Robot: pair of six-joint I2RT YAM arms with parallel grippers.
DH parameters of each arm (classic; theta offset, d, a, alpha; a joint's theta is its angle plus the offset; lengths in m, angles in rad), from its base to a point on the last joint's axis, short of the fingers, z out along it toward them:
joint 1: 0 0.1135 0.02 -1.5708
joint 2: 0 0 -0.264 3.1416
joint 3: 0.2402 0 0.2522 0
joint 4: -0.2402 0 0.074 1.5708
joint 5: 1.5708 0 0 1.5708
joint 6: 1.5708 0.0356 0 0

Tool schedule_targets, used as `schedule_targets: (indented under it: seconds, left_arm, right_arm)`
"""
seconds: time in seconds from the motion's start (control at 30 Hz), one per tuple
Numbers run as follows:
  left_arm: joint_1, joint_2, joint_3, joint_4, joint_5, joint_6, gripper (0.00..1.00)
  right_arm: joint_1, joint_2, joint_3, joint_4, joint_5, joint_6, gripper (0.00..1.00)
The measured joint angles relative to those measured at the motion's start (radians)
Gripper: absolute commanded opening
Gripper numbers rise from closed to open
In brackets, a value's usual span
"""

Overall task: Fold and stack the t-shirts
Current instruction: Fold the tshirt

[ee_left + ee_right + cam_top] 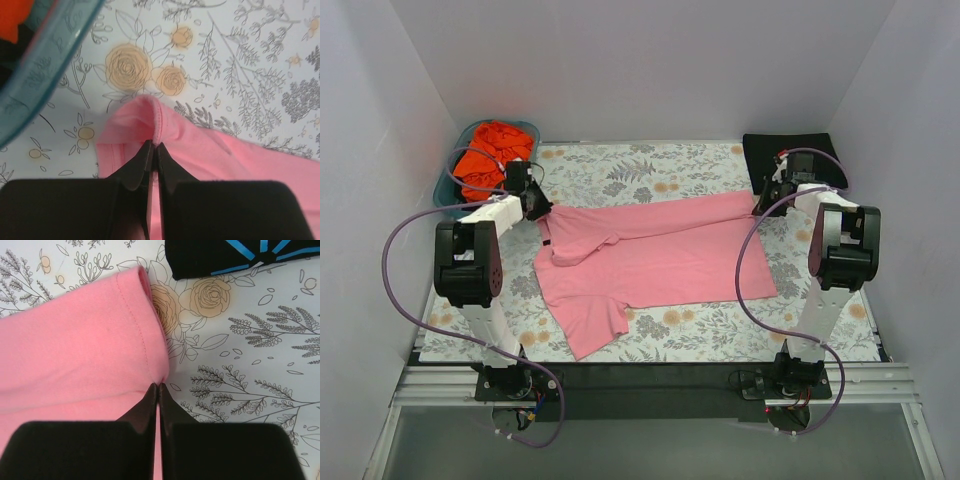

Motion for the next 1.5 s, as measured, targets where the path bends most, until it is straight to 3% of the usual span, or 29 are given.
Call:
schedule_targets:
  seconds: [0.6, 0.8, 1.1, 1.17, 1.23, 1.5]
  left_arm:
    - [0.000, 0.097, 0.121, -0.065, -0.097, 0.041, 0.00]
    - [0.000, 0.100, 0.146, -0.079, -0.100, 0.042, 0.00]
    - [0.000, 0.114, 0.177, -0.083, -0.106, 0.048, 0.00]
    - [0.000, 0.132, 0.182, -0.082, -0.107, 0.049, 0.00]
    - [0.000, 0.149, 0.185, -0.082, -0.108, 0.050, 0.00]
    - [0.000, 0.179, 0.206, -0.083, -0.133, 0.053, 0.00]
  right_arm:
    - [0.000, -0.046, 0.002, -0.069, 0.020, 0.000, 0.02]
    - [0.001, -0.046, 0.008, -0.078, 0.014, 0.001, 0.10]
    - [0.002, -0.046, 0.043, -0.089, -0.006, 0.003, 0.13]
    - [0.003, -0.045, 0.047, -0.093, -0.009, 0.004, 0.10]
    - [0.004, -0.045, 0.048, -0.095, -0.011, 0.004, 0.01]
    - [0.009, -0.043, 0.047, -0.099, -0.010, 0.012, 0.01]
